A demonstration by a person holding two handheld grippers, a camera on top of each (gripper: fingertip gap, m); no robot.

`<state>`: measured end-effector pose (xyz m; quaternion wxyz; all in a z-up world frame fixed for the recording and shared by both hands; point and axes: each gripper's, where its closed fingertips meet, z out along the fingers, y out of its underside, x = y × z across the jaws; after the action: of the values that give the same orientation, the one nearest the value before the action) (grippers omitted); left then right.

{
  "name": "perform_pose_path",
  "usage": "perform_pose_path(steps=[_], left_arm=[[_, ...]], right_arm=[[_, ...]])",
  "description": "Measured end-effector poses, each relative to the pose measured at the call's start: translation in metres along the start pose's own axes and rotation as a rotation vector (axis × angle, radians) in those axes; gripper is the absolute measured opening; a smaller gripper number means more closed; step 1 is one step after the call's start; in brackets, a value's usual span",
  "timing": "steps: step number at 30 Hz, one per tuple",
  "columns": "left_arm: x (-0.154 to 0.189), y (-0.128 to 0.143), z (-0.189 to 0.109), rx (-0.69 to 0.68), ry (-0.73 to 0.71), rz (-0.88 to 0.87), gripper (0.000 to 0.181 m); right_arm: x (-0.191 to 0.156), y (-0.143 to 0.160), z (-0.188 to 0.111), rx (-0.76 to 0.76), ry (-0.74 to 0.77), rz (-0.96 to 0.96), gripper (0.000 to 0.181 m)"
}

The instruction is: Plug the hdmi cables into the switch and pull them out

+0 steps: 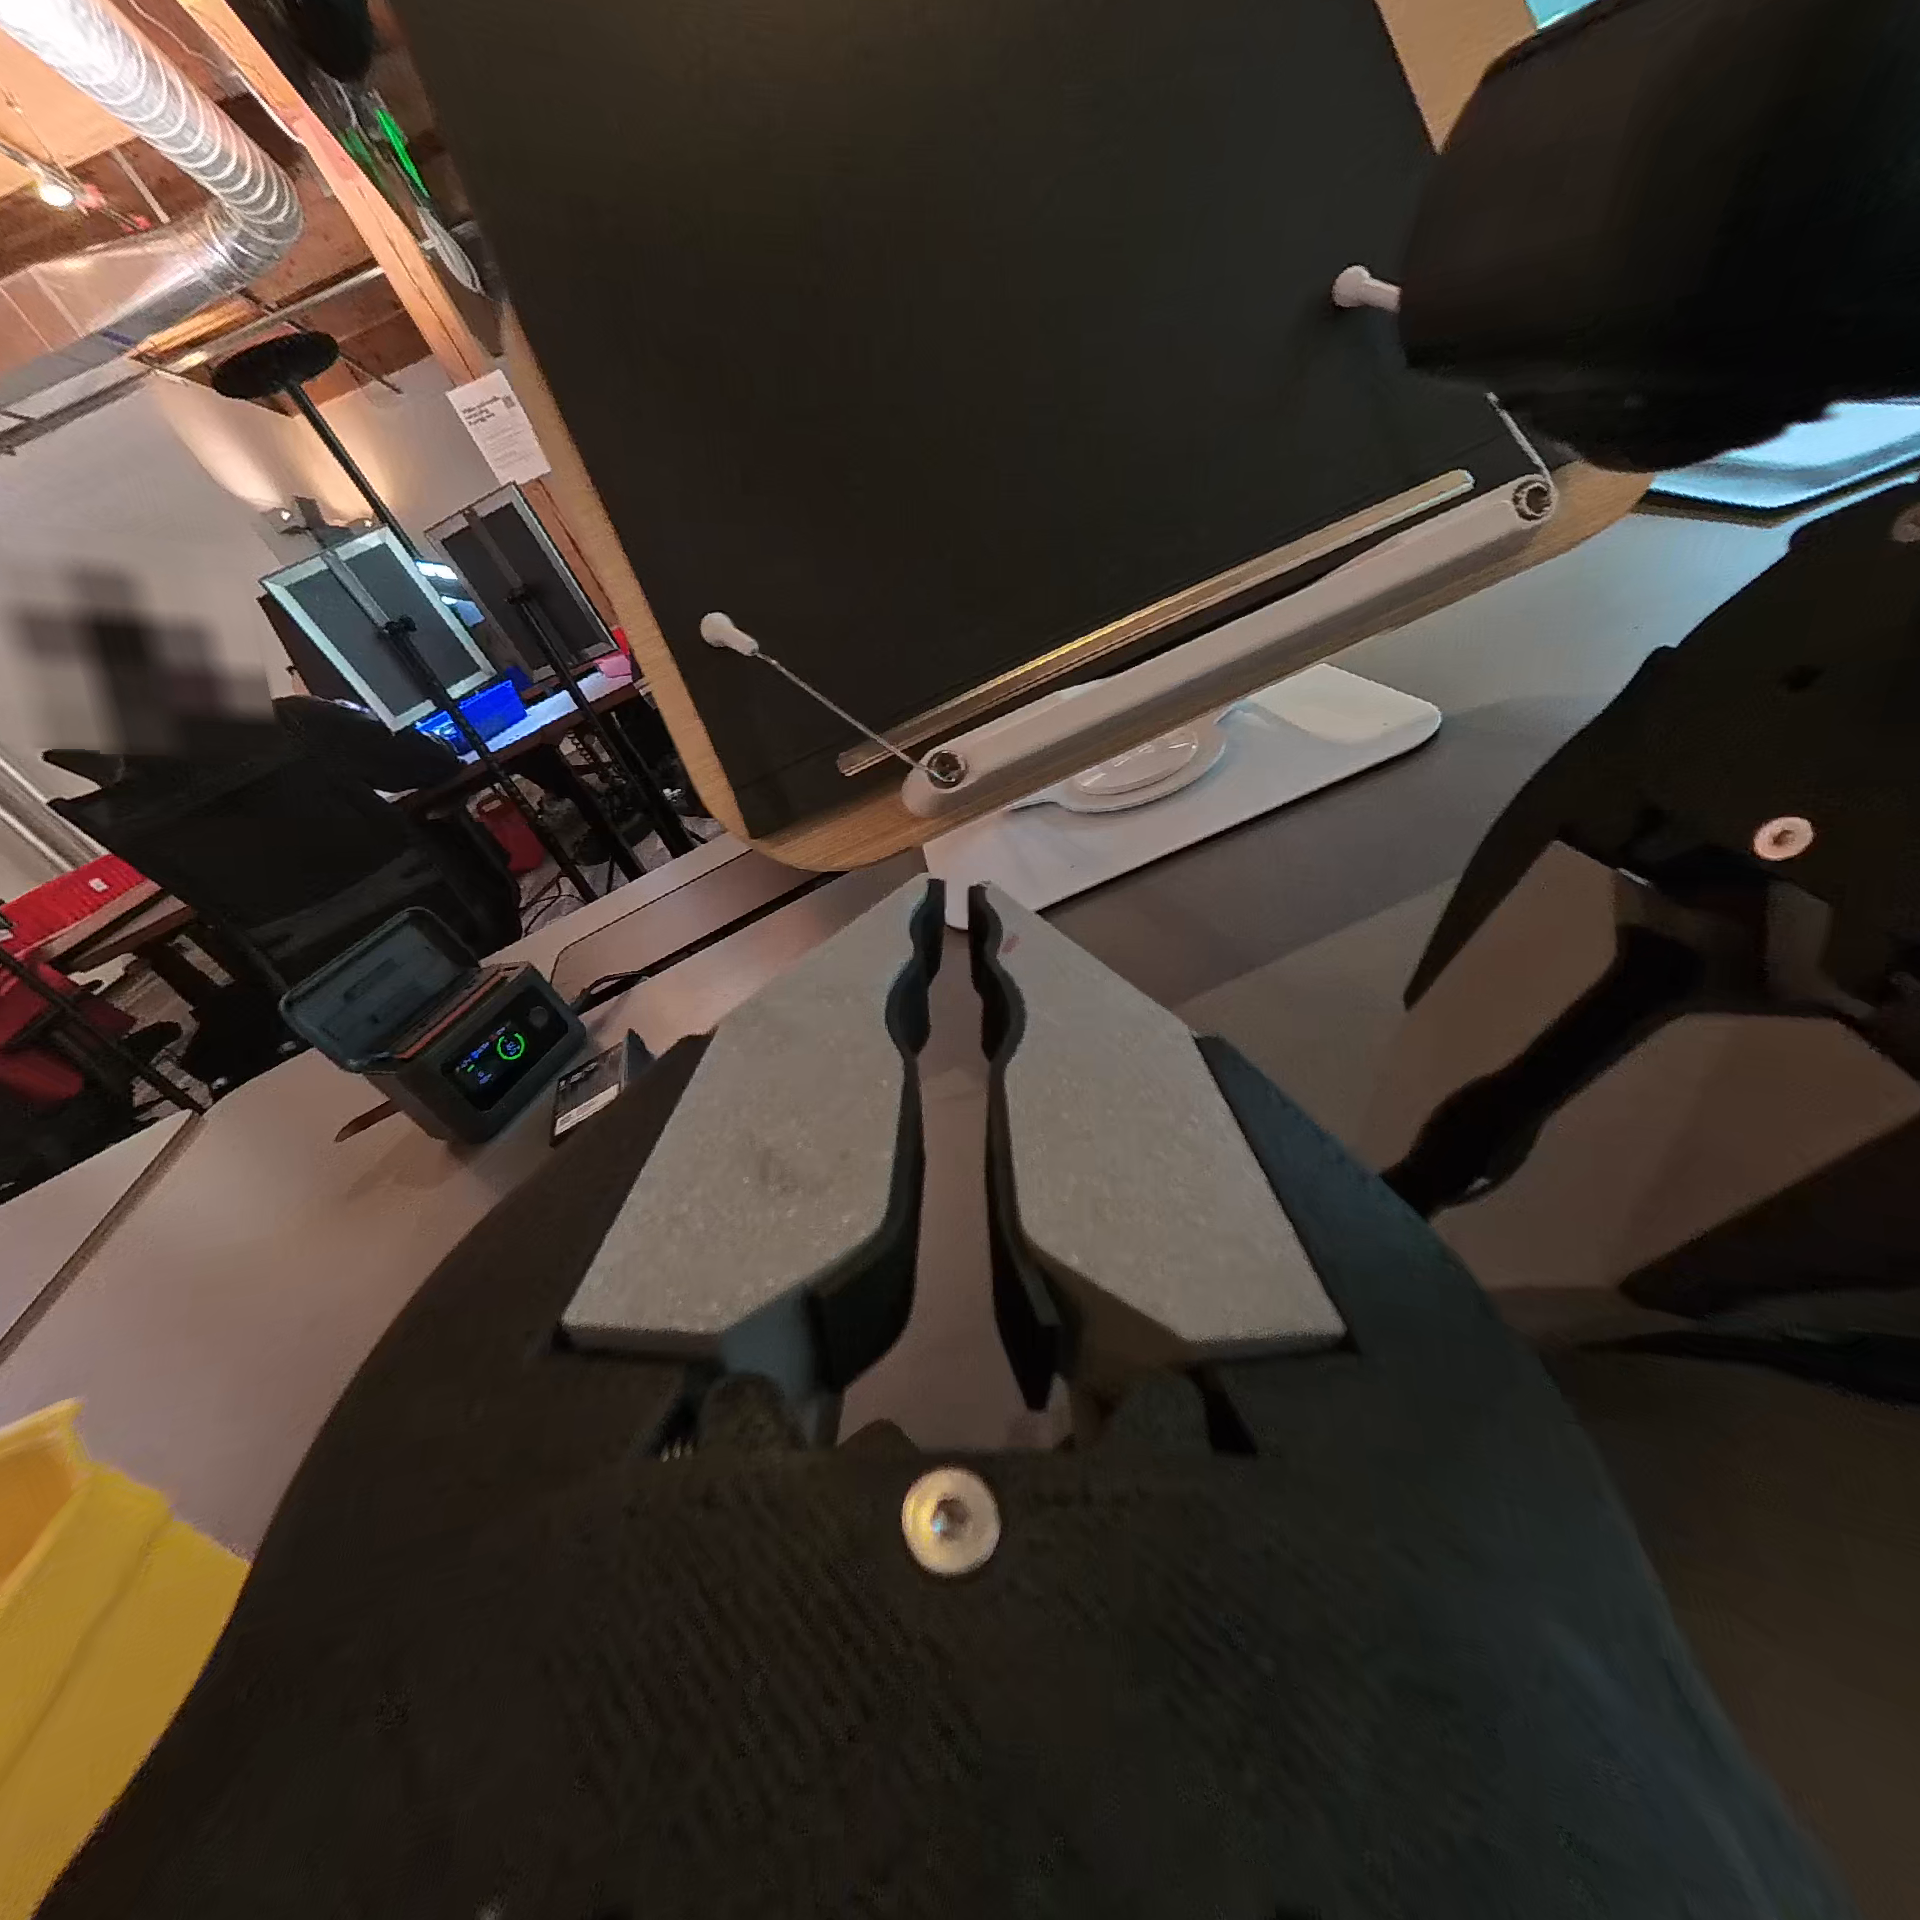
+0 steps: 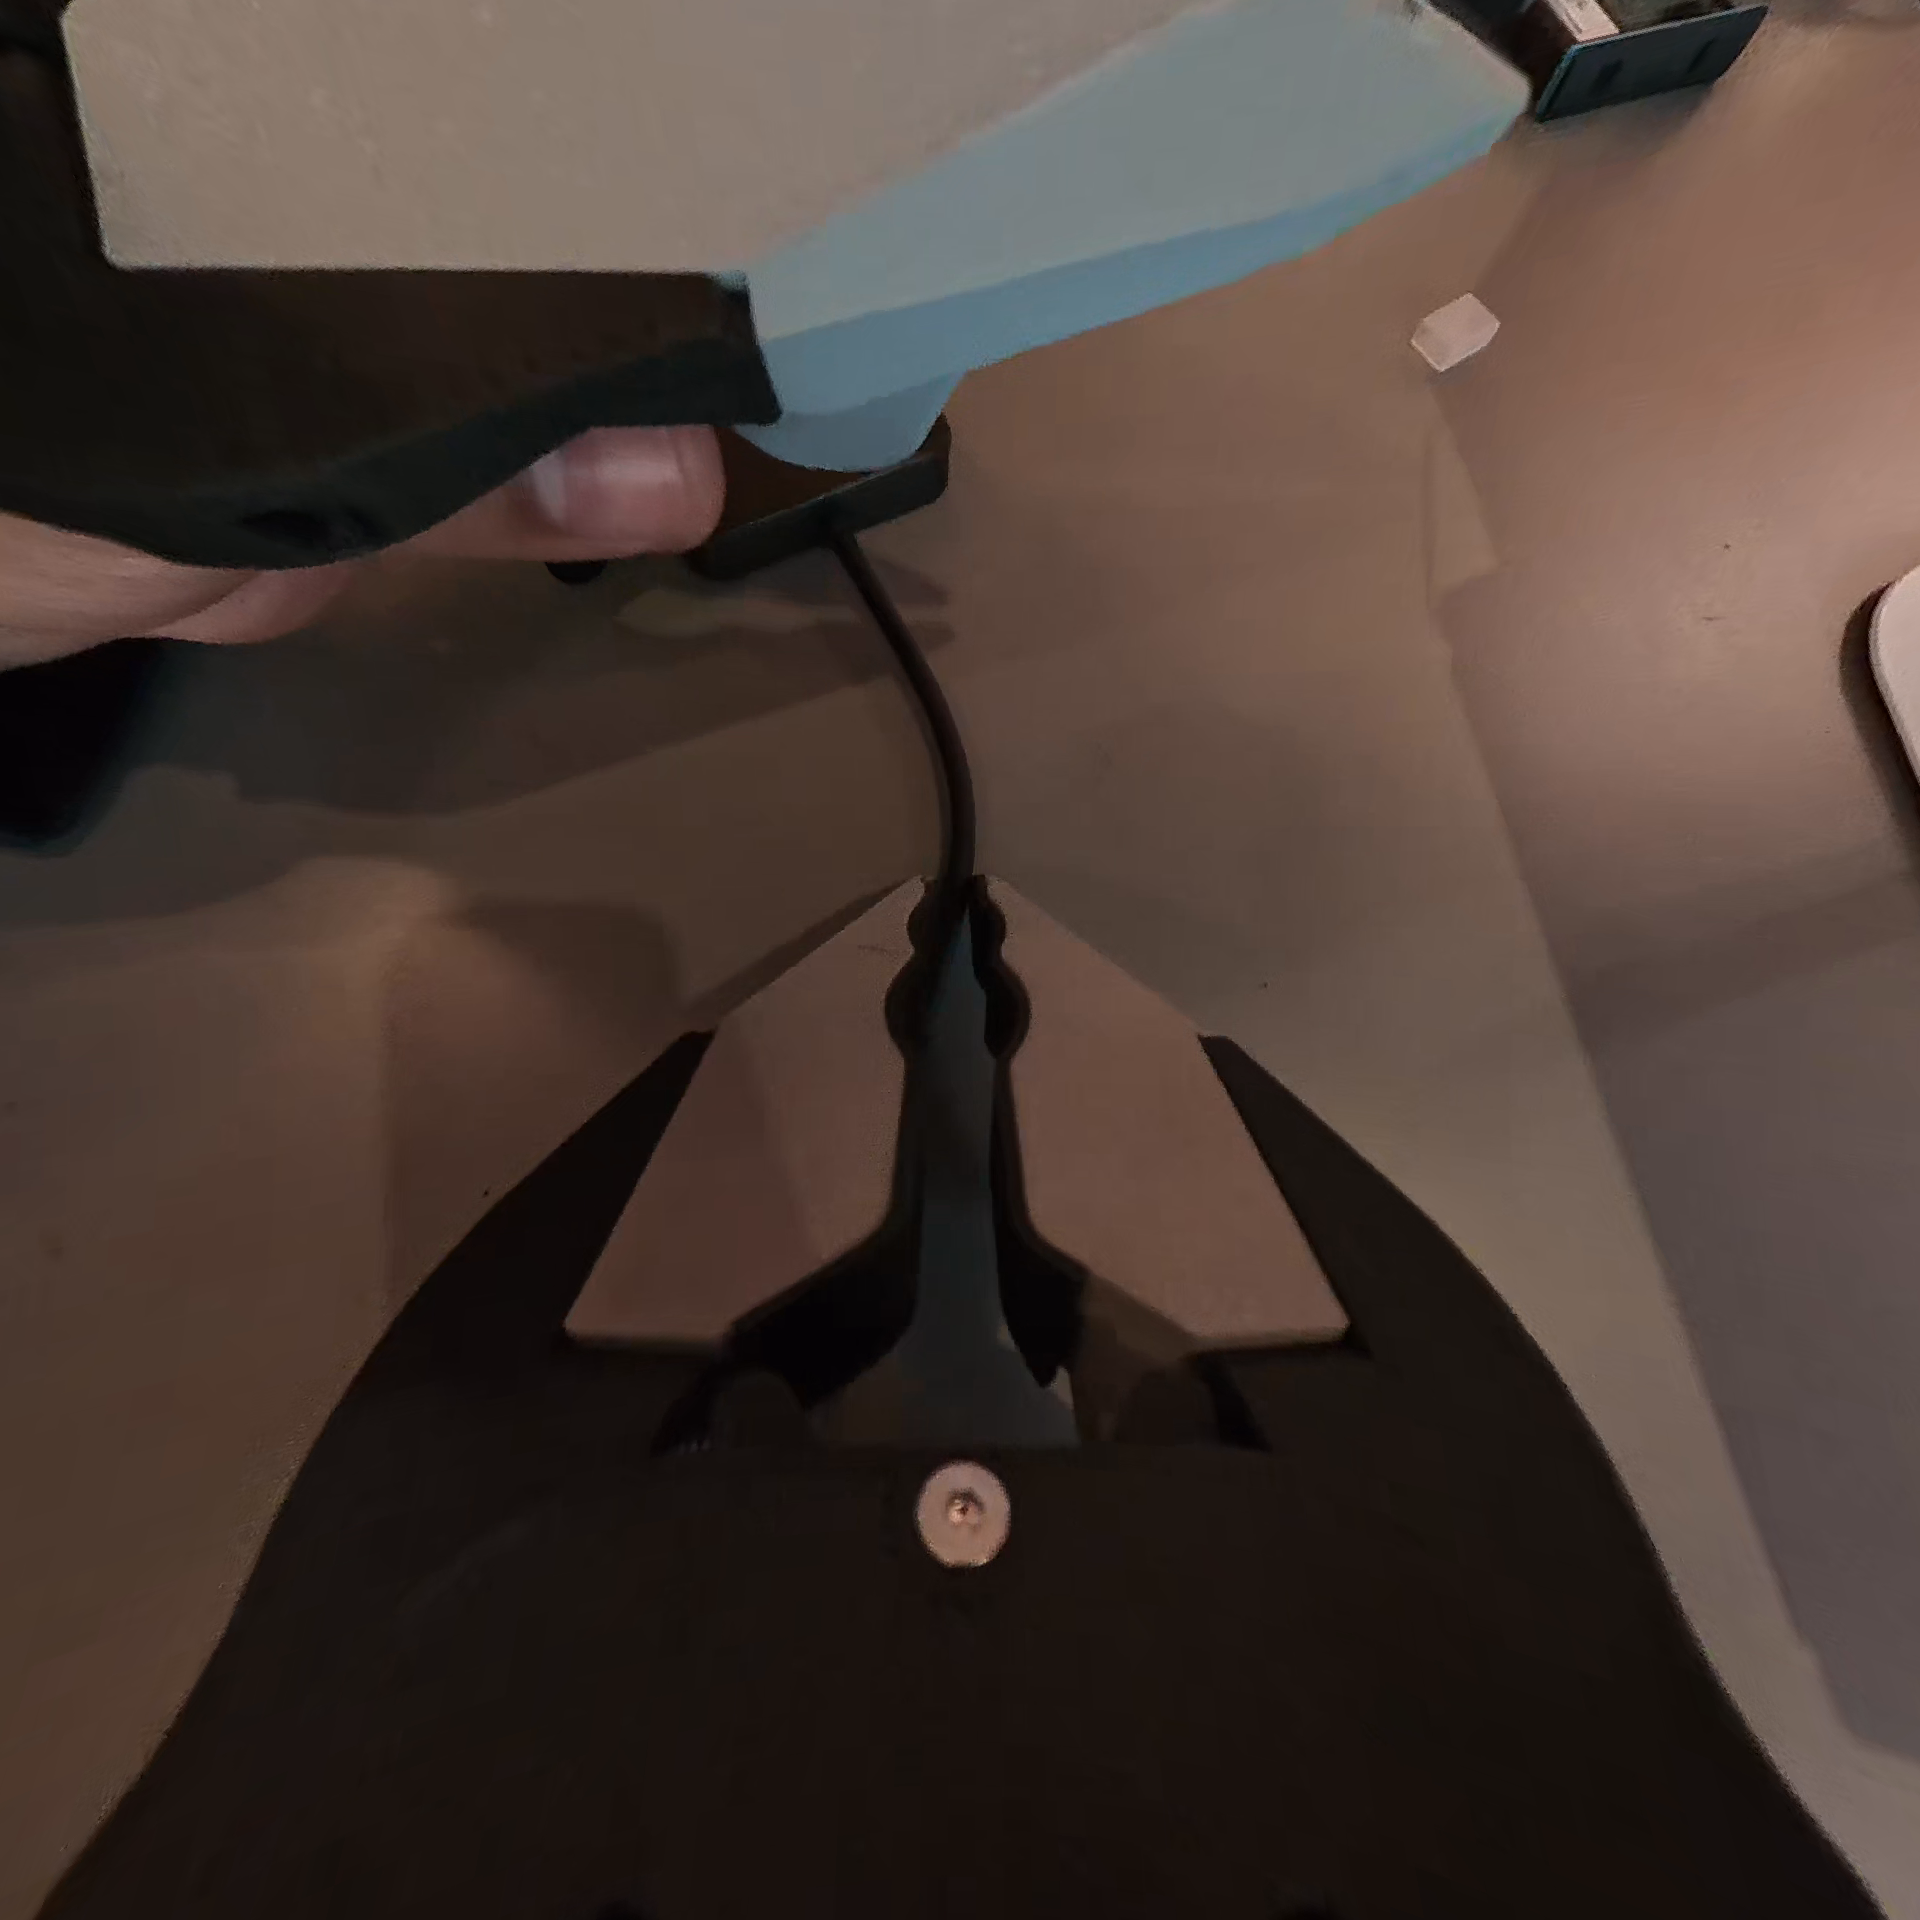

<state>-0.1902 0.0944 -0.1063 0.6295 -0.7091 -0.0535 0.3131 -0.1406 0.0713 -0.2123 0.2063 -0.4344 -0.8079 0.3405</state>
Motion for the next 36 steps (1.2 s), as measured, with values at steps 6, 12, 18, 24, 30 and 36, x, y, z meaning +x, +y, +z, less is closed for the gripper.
perform_pose_path(steps=[6, 12, 18, 24, 30, 36], left_arm=[[0.011, 0.002, -0.002, -0.016, 0.031, 0.041, 0.004], [0.049, -0.032, -0.061, -0.007, 0.201, 0.015, 0.012], [0.050, -0.089, -0.192, -0.104, 0.562, 0.022, 0.024], [-0.065, -0.042, -0.291, -0.484, 0.563, 0.204, 0.028], [-0.135, 0.055, -0.341, -0.777, 0.458, 0.140, 0.028], [-0.133, 0.105, -0.365, -0.905, 0.497, 0.214, 0.033]], right_arm=[[0.021, 0.007, -0.008, 0.003, 0.035, 0.110, 0.001], [0.019, -0.003, -0.019, 0.098, 0.039, 0.075, 0.003], [0.023, -0.005, -0.024, 0.133, 0.033, 0.122, 0.009], [0.028, -0.005, -0.027, 0.149, 0.032, 0.159, 0.008], [0.027, -0.003, -0.026, 0.135, 0.039, 0.150, 0.008], [0.026, 0.000, -0.026, 0.123, 0.049, 0.144, 0.008]])
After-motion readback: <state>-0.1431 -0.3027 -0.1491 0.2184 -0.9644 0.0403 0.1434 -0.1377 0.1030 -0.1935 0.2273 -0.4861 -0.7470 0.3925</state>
